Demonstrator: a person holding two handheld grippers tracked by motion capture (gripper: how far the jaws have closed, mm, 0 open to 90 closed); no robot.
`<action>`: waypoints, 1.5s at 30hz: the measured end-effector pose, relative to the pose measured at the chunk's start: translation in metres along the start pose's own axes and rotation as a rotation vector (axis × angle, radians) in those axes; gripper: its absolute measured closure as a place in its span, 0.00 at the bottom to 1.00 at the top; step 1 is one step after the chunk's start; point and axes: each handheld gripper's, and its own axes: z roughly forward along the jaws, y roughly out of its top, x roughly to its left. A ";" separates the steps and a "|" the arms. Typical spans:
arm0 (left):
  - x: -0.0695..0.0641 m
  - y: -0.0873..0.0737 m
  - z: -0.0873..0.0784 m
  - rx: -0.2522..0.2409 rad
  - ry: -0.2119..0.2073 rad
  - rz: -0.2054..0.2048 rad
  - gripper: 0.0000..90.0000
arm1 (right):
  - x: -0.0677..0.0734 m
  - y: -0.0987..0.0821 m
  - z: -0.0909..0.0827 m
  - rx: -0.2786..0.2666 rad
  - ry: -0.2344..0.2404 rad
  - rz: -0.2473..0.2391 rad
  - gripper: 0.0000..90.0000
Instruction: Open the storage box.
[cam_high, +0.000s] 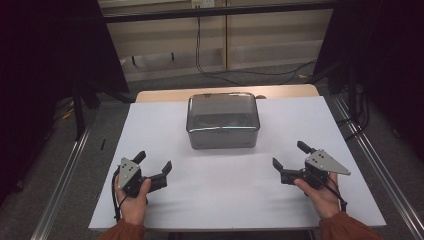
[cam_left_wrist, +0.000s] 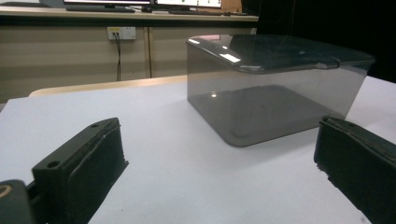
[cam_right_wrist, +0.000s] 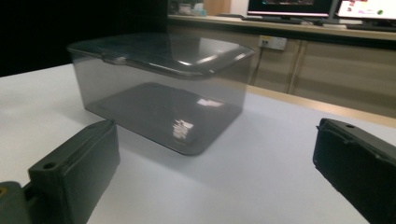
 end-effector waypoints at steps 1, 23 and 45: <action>0.000 -0.001 0.001 0.009 0.002 0.001 0.02 | 0.002 0.002 0.002 -0.006 0.009 -0.007 0.00; -0.002 -0.001 0.001 0.017 -0.013 0.000 0.02 | 0.029 0.020 0.048 0.027 0.120 0.002 0.01; -0.003 -0.001 0.003 0.036 -0.032 0.022 0.02 | 0.050 0.044 0.077 0.034 0.152 -0.207 0.00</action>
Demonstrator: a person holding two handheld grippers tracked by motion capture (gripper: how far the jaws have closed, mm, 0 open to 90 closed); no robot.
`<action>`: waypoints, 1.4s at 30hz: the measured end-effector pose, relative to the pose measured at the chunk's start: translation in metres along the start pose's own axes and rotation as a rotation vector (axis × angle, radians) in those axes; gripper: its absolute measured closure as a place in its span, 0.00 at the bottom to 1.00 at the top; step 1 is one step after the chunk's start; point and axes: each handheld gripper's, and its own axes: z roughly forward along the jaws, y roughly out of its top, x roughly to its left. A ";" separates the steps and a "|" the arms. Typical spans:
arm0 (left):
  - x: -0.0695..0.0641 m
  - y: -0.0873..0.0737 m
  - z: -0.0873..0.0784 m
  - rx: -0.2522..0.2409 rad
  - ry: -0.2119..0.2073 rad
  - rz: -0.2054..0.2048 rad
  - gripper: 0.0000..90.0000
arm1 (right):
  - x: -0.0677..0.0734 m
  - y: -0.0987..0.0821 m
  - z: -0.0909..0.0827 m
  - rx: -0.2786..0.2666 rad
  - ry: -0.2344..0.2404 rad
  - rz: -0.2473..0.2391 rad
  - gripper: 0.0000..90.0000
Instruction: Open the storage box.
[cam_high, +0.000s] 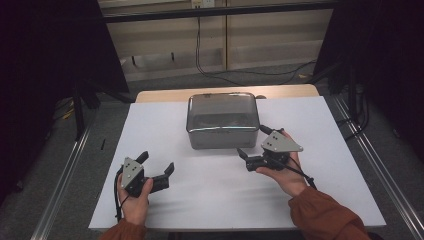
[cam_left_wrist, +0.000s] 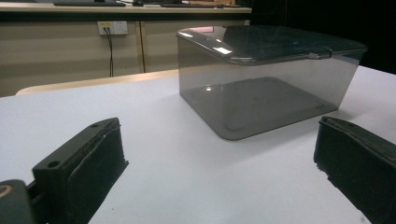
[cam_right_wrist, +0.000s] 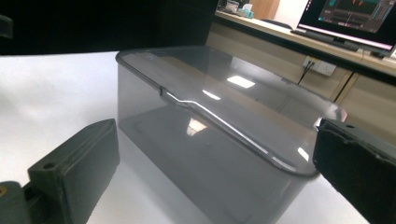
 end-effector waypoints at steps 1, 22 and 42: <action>0.000 0.000 0.001 0.003 -0.001 -0.002 0.02 | 0.000 0.001 0.002 0.003 0.005 -0.014 0.00; -0.001 0.001 0.004 0.003 -0.014 0.039 0.02 | 0.024 0.016 0.035 0.075 -0.075 -0.535 0.20; -0.001 0.001 0.005 0.009 -0.020 0.027 0.02 | 0.051 0.010 0.062 0.154 -0.114 -0.966 0.50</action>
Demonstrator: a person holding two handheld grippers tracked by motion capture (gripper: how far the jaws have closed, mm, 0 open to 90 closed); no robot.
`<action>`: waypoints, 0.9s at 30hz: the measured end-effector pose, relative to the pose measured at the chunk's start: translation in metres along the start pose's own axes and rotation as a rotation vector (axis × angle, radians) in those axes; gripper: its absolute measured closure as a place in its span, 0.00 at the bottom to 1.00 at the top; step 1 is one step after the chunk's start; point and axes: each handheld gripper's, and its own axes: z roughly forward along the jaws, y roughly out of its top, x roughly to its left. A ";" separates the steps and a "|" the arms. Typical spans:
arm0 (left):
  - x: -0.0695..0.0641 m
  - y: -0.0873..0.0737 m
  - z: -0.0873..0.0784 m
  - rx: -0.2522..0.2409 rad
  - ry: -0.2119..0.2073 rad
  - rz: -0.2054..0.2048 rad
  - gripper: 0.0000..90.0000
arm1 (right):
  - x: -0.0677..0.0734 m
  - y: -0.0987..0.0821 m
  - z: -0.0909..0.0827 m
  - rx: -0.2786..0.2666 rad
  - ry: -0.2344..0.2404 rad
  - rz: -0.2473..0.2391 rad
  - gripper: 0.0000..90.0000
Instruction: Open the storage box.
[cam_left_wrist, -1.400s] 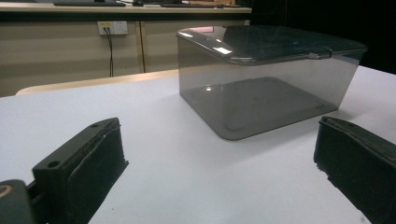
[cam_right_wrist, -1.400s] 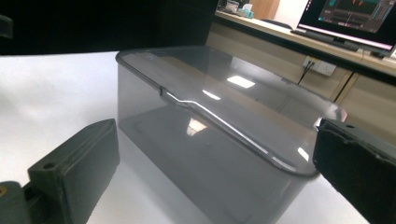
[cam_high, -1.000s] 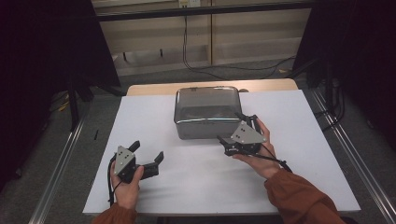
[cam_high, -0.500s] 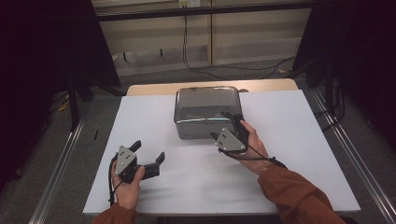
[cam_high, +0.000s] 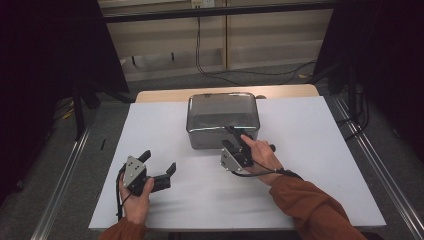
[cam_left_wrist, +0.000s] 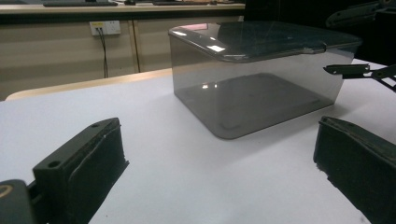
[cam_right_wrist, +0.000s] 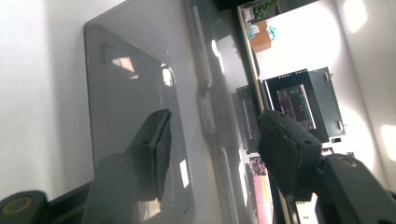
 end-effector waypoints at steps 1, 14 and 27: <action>0.000 0.000 0.000 0.000 0.000 0.000 0.02 | 0.000 0.000 0.000 0.000 0.000 0.000 0.50; 0.002 0.001 0.001 -0.001 -0.025 0.018 0.04 | 0.007 0.002 0.009 0.036 -0.036 -0.079 0.74; 0.001 0.002 0.005 -0.019 -0.043 0.022 0.03 | 0.008 0.008 0.008 0.046 -0.056 -0.129 0.85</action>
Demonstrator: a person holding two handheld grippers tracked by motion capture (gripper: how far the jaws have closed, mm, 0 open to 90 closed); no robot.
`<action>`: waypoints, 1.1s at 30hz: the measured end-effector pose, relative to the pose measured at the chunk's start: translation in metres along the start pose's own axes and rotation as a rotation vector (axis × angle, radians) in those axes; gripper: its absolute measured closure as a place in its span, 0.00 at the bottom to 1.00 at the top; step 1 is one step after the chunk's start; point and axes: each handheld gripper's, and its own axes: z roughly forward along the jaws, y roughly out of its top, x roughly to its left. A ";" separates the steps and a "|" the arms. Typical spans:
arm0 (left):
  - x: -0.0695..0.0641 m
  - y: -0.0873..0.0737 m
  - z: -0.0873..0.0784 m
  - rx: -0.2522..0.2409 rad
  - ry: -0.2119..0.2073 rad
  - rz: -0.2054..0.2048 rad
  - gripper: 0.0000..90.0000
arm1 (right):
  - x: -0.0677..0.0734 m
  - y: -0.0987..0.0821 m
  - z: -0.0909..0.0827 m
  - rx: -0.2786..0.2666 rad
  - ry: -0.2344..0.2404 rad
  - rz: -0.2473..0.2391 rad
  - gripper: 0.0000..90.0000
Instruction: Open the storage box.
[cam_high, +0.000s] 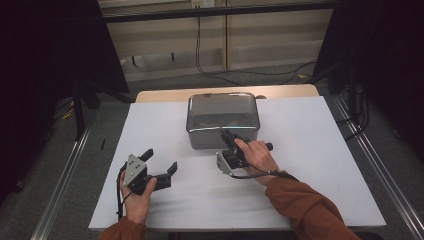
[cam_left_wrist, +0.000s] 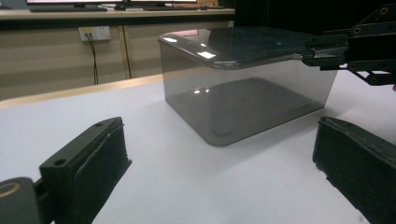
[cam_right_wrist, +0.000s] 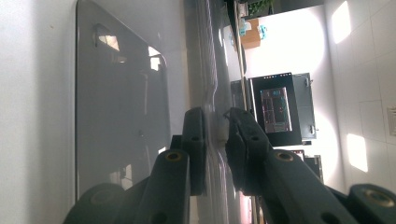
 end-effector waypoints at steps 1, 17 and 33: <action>0.000 0.000 0.002 0.000 0.001 -0.005 0.03 | -0.001 0.000 0.000 -0.003 0.002 -0.005 0.86; 0.006 0.005 0.019 0.007 -0.047 -0.050 0.01 | -0.006 0.002 -0.002 -0.033 -0.016 0.017 0.89; 0.010 0.025 0.050 -0.023 -0.055 0.008 0.04 | -0.016 0.002 -0.005 -0.042 -0.046 0.026 0.89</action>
